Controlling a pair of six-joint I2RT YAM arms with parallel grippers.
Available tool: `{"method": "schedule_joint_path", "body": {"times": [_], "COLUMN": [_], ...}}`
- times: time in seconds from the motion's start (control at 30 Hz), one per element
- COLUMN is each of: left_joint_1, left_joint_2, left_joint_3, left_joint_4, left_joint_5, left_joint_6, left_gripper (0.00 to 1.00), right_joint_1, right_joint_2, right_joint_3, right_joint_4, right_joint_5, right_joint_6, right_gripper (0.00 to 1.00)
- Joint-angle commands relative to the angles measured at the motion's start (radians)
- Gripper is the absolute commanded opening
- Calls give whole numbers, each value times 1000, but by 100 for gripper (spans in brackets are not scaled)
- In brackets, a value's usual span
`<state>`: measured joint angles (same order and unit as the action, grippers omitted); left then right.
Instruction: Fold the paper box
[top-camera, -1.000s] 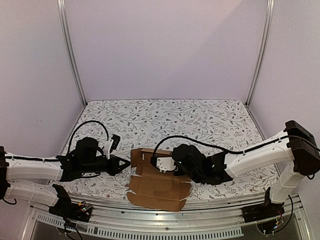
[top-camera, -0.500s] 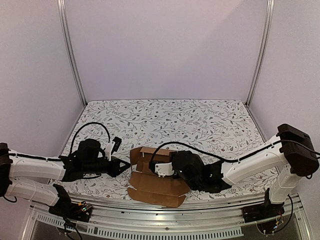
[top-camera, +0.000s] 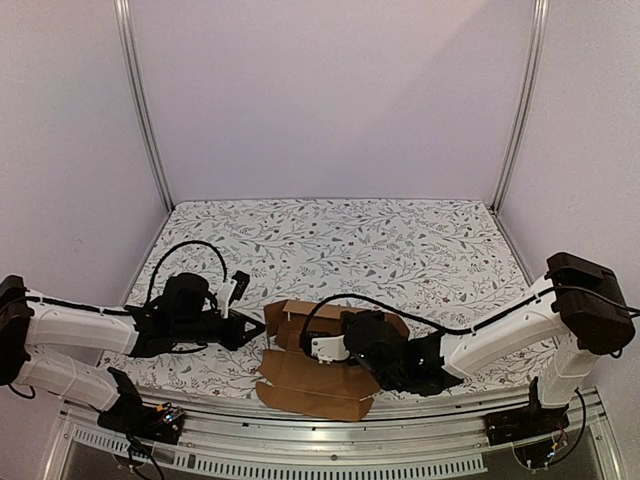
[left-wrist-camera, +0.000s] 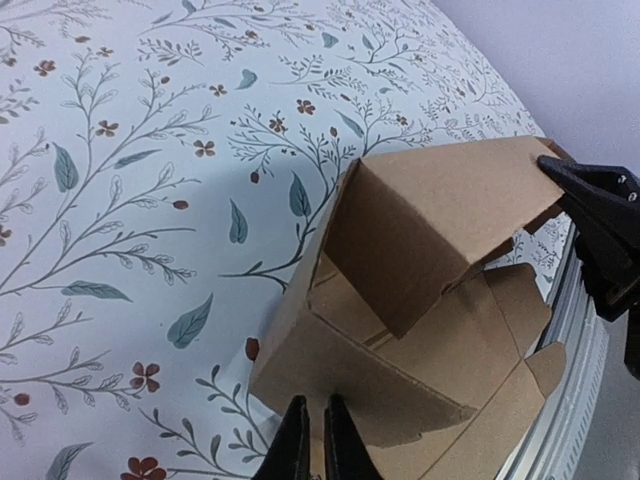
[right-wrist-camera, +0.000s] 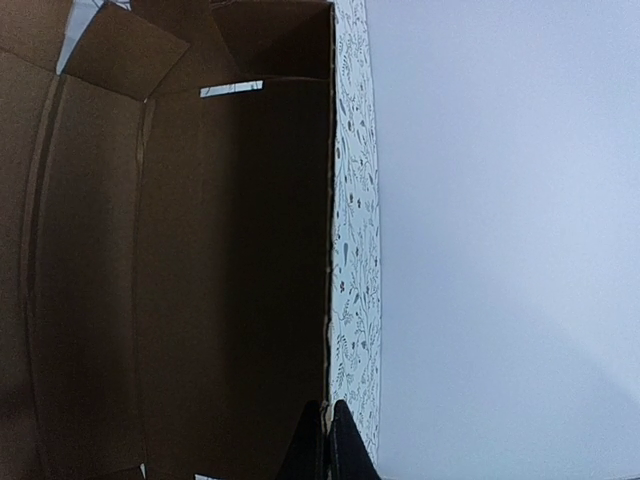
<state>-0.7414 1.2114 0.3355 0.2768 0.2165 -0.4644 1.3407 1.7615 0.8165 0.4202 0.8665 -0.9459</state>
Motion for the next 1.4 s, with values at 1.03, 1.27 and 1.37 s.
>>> {"method": "schedule_joint_path", "body": {"times": [1.03, 1.27, 1.37], "left_joint_1": [-4, -4, -1], "left_joint_2": [49, 80, 100], "left_joint_3": [110, 144, 160], "left_joint_4": [-104, -103, -103], "left_joint_5": [-212, -270, -285], "left_joint_6": [76, 90, 99], "left_gripper": [8, 2, 1], "right_joint_1": [41, 49, 54], "right_joint_2": [38, 41, 40], "right_joint_3": [-11, -7, -7], "right_joint_4": [46, 50, 49], "right_joint_5": [39, 43, 45], "right_joint_6": [30, 26, 27], "right_gripper": [0, 0, 0]}}
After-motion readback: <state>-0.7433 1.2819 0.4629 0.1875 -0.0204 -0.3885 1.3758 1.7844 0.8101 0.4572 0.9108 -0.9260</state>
